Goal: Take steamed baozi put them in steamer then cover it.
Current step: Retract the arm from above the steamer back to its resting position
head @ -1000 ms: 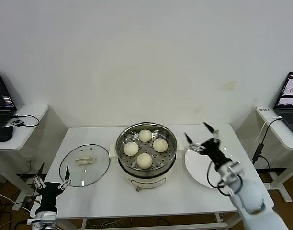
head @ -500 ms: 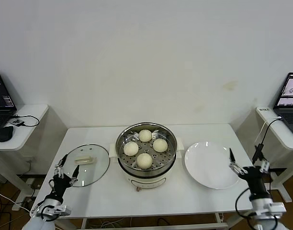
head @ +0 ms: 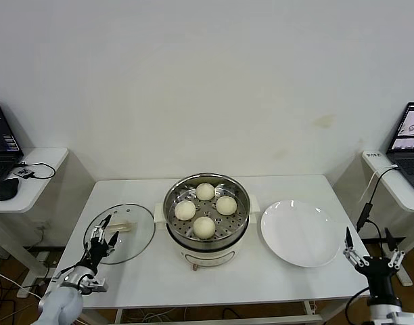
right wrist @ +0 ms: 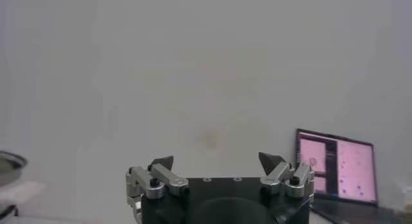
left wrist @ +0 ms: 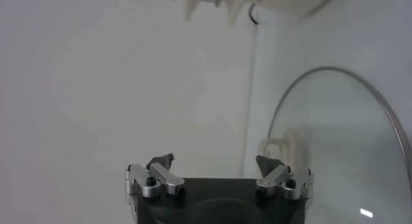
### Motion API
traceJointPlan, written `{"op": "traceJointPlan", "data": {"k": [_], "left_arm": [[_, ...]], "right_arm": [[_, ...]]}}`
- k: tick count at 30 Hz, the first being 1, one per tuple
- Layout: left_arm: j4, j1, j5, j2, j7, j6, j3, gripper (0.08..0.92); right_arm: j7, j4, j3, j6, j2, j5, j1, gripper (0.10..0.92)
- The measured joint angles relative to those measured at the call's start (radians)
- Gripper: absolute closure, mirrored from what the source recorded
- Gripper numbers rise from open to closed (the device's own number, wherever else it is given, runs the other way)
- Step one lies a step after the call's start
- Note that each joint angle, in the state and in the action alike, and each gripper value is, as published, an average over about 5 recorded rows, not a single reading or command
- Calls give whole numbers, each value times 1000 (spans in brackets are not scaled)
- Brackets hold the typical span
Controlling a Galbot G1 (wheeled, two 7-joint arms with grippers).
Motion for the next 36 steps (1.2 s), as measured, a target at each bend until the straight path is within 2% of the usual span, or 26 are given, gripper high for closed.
{"op": "traceJointPlan", "data": {"k": [8,29,32,36], "left_arm": [[93,-93,34,0,10,4,44,177],[206,-246,56,1,43,27,104,178],[213,-251,55,-1,46,28,107,218],[221,-252,55,-4,50,30,111,328]], "right_arm": [[1,-7,5,9,19,-12,-22,203],[-4,-41,0,30,37,-29,-35,202],[-4,-45,-3,33,41,-33,-35,203],[-5,-46,-6,36,44,-36,-35,203]]}}
